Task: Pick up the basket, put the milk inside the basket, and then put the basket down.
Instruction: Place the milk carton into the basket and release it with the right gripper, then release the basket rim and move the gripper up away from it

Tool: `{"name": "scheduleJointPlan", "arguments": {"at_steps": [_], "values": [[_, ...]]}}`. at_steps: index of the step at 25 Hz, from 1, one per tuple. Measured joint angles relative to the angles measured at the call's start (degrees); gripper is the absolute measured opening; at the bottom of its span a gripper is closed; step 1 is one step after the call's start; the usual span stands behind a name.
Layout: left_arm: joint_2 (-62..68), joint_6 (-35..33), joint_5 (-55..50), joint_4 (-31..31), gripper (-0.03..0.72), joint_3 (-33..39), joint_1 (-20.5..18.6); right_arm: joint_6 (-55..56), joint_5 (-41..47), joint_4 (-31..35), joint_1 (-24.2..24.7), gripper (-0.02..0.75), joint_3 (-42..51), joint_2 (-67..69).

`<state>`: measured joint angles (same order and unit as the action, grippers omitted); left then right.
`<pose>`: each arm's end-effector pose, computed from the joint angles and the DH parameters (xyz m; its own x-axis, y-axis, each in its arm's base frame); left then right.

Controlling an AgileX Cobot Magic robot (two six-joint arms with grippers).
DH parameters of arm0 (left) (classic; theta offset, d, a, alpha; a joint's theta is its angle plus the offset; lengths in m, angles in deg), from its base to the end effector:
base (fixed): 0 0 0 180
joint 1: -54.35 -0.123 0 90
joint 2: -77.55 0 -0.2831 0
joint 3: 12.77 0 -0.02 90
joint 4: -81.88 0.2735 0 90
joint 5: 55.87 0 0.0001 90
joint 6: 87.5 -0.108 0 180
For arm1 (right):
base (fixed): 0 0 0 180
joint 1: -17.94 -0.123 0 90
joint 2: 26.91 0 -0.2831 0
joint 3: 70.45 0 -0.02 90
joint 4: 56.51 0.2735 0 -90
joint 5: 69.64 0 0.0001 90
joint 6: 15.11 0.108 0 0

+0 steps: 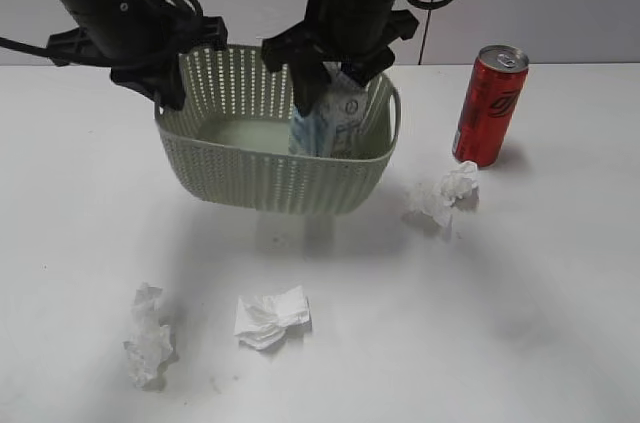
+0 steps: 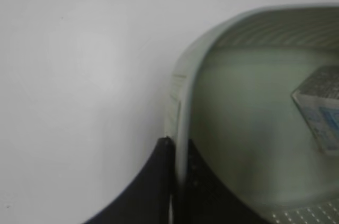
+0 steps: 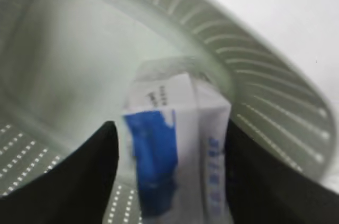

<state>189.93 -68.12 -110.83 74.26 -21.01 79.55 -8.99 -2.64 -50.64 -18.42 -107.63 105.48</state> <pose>0.3719 -0.1880 0.2372 -0.9572 0.0076 -0.2892 0.0796 0.9680 -0.2380 0.3950 0.3034 0.2248 -0.8479 -0.4432 -0.2909 -0.4947 0.8587 0.1336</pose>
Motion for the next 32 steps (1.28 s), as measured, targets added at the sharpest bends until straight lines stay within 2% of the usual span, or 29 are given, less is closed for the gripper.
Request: {"name": "scheduleJointPlan", "arguments": {"at_steps": [3, 5, 12, 17, 22, 32], "values": [[0.6, 0.0, -0.8, 1.47, -0.012, 0.14, 0.0, -0.49, 0.06, 0.26, 0.0, 0.579, -1.63, 0.0], [0.7, -0.11, -0.8, 1.35, -0.013, 0.14, 0.0, -1.11, 0.96, 0.2, 0.0, 0.642, -2.79, -0.35], [0.7, -0.16, -0.03, 0.58, -0.013, 0.14, 0.0, -2.13, 2.33, -3.32, 1.62, 0.658, -4.58, -9.32], [0.7, -0.16, 0.69, -1.31, -0.013, 0.14, 0.0, -3.05, 2.4, -4.22, 6.88, 0.657, -1.64, -20.29], [0.7, -0.16, 0.69, -2.05, -0.013, 0.14, 0.0, -3.86, 2.4, -5.87, 12.51, 0.651, 12.29, -34.91], [0.7, -0.16, 1.26, -3.21, -0.013, 0.14, 0.0, -3.98, -1.17, -6.81, 13.19, 0.634, 57.49, -74.62]]}}
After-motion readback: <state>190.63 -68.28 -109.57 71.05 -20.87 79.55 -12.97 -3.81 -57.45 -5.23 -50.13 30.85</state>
